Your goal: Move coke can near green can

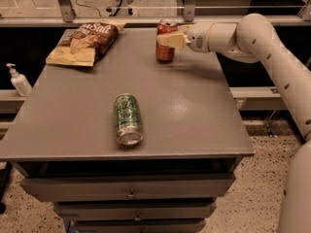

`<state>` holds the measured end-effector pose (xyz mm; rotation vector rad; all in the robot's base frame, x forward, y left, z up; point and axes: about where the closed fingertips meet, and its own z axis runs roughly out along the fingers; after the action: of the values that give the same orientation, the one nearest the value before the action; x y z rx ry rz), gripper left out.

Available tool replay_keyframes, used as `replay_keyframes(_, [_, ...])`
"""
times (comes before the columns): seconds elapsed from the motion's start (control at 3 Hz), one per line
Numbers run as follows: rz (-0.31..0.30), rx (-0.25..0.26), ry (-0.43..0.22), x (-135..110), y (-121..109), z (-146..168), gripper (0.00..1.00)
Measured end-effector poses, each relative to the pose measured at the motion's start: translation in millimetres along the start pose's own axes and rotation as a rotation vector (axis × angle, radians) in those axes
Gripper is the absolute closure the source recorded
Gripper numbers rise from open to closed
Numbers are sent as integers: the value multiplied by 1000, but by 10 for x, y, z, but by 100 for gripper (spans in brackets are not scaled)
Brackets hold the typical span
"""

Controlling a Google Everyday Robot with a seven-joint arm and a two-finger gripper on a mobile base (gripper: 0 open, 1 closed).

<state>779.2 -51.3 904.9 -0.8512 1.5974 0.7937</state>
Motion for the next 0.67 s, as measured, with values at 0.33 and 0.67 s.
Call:
replay_keyframes(0.33, [15, -103, -14, -11, 440, -210, 100])
replay_keyframes(0.67, [4, -181, -27, 21, 820, -585, 100])
